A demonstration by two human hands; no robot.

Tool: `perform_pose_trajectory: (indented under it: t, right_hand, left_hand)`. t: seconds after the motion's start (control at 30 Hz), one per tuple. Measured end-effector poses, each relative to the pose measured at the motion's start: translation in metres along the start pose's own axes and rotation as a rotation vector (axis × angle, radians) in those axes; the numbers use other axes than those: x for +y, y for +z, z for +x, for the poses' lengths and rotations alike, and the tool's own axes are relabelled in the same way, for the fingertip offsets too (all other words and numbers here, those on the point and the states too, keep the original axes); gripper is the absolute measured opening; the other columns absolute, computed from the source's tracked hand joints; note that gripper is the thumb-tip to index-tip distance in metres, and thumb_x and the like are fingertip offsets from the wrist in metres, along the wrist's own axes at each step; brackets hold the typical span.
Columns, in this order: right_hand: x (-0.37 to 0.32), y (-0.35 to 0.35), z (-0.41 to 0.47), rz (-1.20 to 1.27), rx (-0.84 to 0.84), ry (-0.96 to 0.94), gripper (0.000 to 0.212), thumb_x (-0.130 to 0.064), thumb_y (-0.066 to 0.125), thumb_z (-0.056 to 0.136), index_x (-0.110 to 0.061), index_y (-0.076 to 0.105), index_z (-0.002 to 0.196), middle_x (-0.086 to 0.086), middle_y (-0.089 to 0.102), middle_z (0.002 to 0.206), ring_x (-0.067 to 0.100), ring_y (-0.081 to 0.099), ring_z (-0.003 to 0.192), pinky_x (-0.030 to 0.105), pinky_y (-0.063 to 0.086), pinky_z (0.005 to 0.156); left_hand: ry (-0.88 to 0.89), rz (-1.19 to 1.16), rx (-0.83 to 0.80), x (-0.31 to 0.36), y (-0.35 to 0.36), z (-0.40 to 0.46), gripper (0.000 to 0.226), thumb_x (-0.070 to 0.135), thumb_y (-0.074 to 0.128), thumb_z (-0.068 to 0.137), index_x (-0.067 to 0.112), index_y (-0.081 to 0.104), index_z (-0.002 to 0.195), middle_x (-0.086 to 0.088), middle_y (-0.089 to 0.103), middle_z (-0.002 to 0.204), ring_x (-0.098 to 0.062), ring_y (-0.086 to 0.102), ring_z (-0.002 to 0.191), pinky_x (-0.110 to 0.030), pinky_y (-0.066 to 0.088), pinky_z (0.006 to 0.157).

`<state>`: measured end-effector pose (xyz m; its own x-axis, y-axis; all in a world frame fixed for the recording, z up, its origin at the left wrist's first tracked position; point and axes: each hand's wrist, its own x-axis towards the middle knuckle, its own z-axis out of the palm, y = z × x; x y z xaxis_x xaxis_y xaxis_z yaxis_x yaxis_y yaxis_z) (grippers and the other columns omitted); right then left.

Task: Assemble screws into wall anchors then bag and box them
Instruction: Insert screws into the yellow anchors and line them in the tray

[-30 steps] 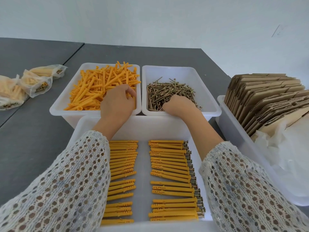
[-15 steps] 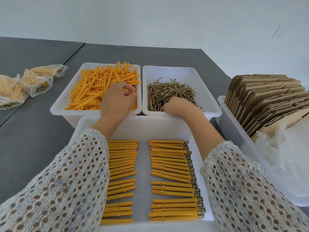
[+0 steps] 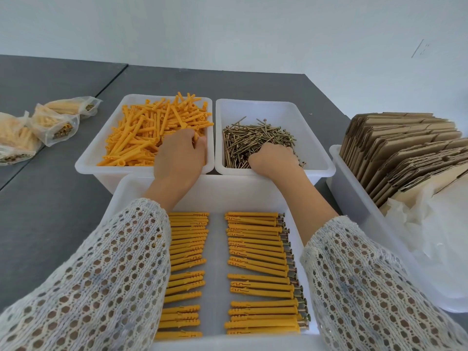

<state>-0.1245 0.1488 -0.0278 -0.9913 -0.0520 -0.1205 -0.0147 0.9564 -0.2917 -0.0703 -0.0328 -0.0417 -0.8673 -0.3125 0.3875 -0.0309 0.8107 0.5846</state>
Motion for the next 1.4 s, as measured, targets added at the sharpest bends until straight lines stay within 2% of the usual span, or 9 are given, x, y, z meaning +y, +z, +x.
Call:
perform_pose_trajectory:
  t: [0.17, 0.4, 0.67, 0.8, 0.9, 1.0, 1.07, 1.23, 1.4]
  right_hand:
    - [0.001, 0.001, 0.000, 0.075, 0.073, -0.030, 0.012, -0.019, 0.042, 0.088, -0.008, 0.048, 0.092, 0.011, 0.050, 0.099, 0.027, 0.046, 0.091, 0.042, 0.049, 0.084]
    - [-0.002, 0.003, -0.002, 0.077, 0.304, -0.098, 0.012, -0.014, 0.041, 0.093, -0.006, 0.050, 0.093, 0.018, 0.045, 0.126, 0.034, 0.040, 0.121, 0.042, 0.041, 0.098]
    - [-0.005, 0.002, 0.000, 0.164, 0.555, -0.188, 0.024, -0.002, 0.043, 0.094, -0.002, 0.065, 0.102, 0.013, 0.050, 0.117, 0.027, 0.046, 0.110, 0.037, 0.048, 0.088]
    - [0.000, 0.005, 0.001, 0.027, 0.251, -0.073, 0.020, -0.017, 0.043, 0.093, -0.005, 0.057, 0.100, 0.019, 0.047, 0.128, 0.038, 0.040, 0.122, 0.046, 0.039, 0.103]
    - [0.002, 0.003, 0.004, 0.027, -0.028, 0.007, 0.023, -0.032, 0.043, 0.094, -0.012, 0.046, 0.082, 0.017, 0.053, 0.107, 0.032, 0.049, 0.102, 0.043, 0.044, 0.092]
    - [0.001, 0.002, 0.006, -0.010, -0.091, -0.017, 0.028, -0.037, 0.041, 0.095, -0.012, 0.051, 0.091, 0.011, 0.057, 0.103, 0.033, 0.055, 0.103, 0.045, 0.047, 0.095]
    - [0.000, 0.002, 0.007, -0.003, -0.104, -0.018, 0.027, -0.035, 0.041, 0.094, -0.011, 0.052, 0.095, 0.010, 0.059, 0.103, 0.033, 0.058, 0.102, 0.045, 0.048, 0.095]
    - [0.000, 0.001, 0.011, 0.028, -0.152, -0.007, 0.021, -0.027, 0.042, 0.093, -0.012, 0.049, 0.080, 0.004, 0.053, 0.085, 0.026, 0.050, 0.083, 0.040, 0.045, 0.082]
    - [0.001, -0.004, 0.010, 0.033, -0.257, -0.035, 0.021, -0.028, 0.039, 0.092, -0.018, 0.037, 0.074, -0.001, 0.036, 0.072, 0.016, 0.034, 0.064, 0.035, 0.032, 0.073]
  left_hand:
    - [0.047, -0.359, 0.189, 0.007, -0.007, -0.001, 0.030, 0.023, 0.045, 0.103, 0.009, 0.066, 0.086, 0.009, 0.066, 0.073, -0.003, 0.057, 0.061, -0.014, 0.043, 0.058]
    - [-0.048, -0.544, 0.293, 0.011, -0.012, -0.002, 0.024, 0.021, 0.051, 0.100, 0.014, 0.069, 0.087, -0.001, 0.069, 0.073, -0.013, 0.066, 0.068, -0.032, 0.056, 0.073]
    - [-0.118, -0.535, 0.160, 0.010, -0.011, 0.001, 0.011, 0.006, 0.063, 0.093, 0.014, 0.070, 0.094, 0.003, 0.071, 0.091, -0.013, 0.071, 0.087, -0.035, 0.059, 0.084]
    - [-0.100, -0.460, 0.132, 0.009, -0.008, 0.003, 0.015, 0.003, 0.065, 0.090, 0.018, 0.069, 0.091, 0.003, 0.069, 0.094, -0.008, 0.067, 0.087, -0.006, 0.048, 0.068]
    - [-0.065, -0.371, 0.104, 0.007, -0.007, 0.004, 0.015, 0.003, 0.065, 0.088, 0.018, 0.067, 0.091, 0.007, 0.066, 0.094, 0.002, 0.057, 0.083, 0.003, 0.037, 0.066]
    - [0.014, -0.247, 0.004, 0.006, -0.003, 0.003, 0.018, 0.001, 0.061, 0.086, 0.015, 0.066, 0.095, 0.005, 0.062, 0.093, -0.004, 0.054, 0.085, -0.005, 0.040, 0.070]
    - [0.076, -0.140, -0.058, 0.007, 0.001, 0.002, 0.020, 0.001, 0.056, 0.089, 0.014, 0.066, 0.101, 0.001, 0.060, 0.098, -0.012, 0.054, 0.092, -0.022, 0.045, 0.076]
    - [0.085, -0.044, -0.104, 0.010, 0.004, 0.002, 0.023, 0.005, 0.049, 0.096, 0.013, 0.063, 0.113, -0.009, 0.058, 0.110, -0.024, 0.056, 0.096, -0.041, 0.052, 0.082]
    - [0.094, -0.028, -0.102, 0.010, 0.005, 0.002, 0.019, 0.007, 0.045, 0.097, 0.014, 0.058, 0.109, -0.002, 0.057, 0.090, -0.020, 0.053, 0.080, -0.031, 0.040, 0.059]
